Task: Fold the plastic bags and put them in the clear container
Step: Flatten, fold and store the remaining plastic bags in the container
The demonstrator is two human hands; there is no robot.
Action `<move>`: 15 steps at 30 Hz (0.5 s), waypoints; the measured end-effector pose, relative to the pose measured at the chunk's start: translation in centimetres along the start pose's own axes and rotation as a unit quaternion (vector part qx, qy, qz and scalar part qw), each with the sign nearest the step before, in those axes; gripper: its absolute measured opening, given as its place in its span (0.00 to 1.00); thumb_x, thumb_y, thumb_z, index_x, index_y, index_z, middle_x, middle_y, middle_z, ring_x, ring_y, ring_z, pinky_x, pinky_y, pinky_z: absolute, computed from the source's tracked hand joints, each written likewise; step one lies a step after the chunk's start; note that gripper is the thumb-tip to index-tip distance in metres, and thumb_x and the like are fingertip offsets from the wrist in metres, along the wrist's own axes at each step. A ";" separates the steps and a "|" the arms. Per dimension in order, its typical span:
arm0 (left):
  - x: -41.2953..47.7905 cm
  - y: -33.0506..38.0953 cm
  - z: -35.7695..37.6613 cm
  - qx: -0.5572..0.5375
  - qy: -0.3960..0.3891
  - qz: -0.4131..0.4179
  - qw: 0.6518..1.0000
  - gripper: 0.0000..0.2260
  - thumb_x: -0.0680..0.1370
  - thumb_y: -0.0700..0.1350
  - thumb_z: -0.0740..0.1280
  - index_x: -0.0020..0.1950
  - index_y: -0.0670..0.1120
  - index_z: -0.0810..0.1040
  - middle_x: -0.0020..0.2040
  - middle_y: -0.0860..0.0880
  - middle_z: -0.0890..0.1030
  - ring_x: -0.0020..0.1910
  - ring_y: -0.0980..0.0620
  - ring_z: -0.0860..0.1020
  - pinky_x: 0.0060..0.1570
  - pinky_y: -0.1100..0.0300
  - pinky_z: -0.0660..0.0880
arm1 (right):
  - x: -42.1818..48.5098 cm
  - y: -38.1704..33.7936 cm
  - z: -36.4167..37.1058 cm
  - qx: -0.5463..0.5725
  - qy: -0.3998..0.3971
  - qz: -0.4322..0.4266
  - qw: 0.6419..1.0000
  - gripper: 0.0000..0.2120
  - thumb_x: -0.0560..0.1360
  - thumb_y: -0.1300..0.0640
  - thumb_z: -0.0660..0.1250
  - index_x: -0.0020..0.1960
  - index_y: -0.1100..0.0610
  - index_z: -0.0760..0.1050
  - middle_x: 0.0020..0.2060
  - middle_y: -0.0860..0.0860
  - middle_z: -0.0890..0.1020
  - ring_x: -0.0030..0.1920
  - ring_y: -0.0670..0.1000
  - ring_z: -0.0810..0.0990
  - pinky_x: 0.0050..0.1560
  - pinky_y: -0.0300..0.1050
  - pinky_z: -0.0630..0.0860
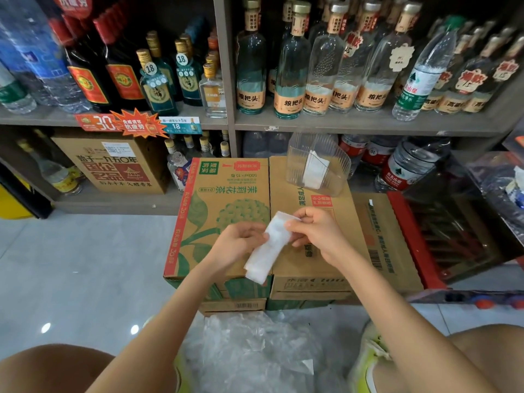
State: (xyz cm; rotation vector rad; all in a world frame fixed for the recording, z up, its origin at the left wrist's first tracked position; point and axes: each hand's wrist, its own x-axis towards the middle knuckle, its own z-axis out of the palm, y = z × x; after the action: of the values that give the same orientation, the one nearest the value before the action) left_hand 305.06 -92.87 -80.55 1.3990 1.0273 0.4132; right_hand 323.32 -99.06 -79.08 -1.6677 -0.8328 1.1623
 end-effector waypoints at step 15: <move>-0.7 -0.1 1.0 -0.183 0.029 -0.023 0.982 0.03 0.76 0.33 0.68 0.48 0.38 0.76 0.42 0.40 0.79 0.36 0.51 0.81 0.36 0.59 0.80 | -2.5 1.0 2.4 0.121 -0.041 0.095 0.987 0.11 0.72 0.63 0.72 0.53 0.58 0.77 0.43 0.52 0.85 0.37 0.48 0.83 0.33 0.41 0.79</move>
State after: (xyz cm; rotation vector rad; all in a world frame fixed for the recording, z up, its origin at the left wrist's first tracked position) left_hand 305.42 -94.02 -80.55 1.0370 0.9717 0.5804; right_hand 320.28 -100.89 -79.55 -1.5304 -0.5647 1.4114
